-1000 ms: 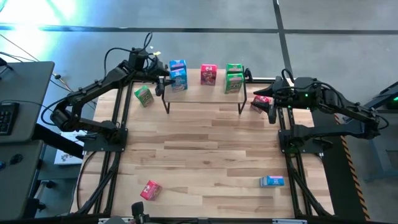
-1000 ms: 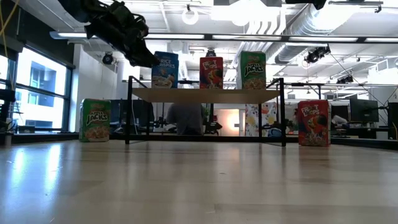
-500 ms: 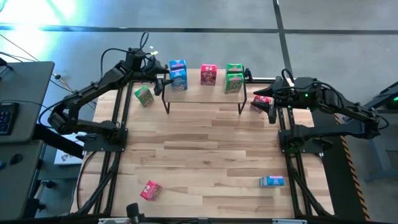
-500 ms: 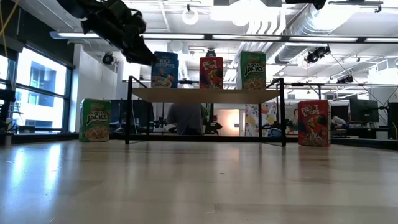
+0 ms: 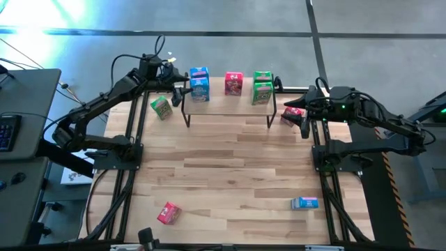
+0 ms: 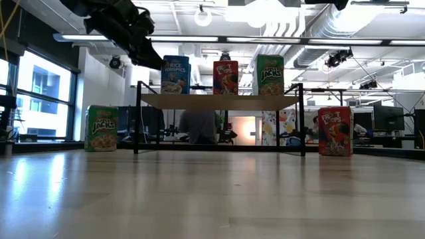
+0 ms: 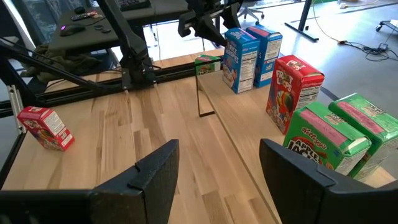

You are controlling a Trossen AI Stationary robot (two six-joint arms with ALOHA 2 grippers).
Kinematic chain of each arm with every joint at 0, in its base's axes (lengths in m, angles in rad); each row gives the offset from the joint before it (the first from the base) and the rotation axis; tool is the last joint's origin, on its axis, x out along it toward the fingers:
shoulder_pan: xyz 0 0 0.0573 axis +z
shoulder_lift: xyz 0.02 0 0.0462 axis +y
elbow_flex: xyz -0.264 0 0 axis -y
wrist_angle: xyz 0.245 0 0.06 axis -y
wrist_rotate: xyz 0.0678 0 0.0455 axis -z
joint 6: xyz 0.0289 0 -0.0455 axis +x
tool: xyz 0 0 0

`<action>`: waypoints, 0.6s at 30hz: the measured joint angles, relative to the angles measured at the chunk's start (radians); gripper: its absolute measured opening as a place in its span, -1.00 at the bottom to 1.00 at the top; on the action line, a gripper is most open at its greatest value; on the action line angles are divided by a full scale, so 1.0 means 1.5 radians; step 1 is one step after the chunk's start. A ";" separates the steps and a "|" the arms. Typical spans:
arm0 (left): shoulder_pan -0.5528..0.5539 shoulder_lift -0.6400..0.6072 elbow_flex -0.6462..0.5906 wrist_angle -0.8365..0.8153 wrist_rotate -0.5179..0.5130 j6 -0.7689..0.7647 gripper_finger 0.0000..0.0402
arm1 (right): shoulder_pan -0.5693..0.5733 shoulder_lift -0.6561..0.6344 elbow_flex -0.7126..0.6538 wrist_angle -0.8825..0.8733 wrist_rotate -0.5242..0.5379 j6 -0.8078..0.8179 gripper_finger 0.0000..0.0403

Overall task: Stack cereal on shelf
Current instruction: Put the bottom blue cereal box on the shelf aligned with the other blue cereal box, then put the bottom red cereal box on the shelf aligned with the other red cereal box

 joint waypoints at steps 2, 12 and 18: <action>0.000 0.000 0.000 0.000 0.005 -0.005 0.19 | 0.000 0.000 0.000 0.000 0.000 0.000 0.07; -0.007 -0.055 0.000 -0.075 -0.024 -0.035 0.19 | 0.000 0.000 0.000 0.000 0.000 0.000 0.07; -0.051 -0.152 0.000 -0.147 -0.102 -0.080 0.19 | 0.000 0.000 0.000 0.000 0.000 0.000 0.07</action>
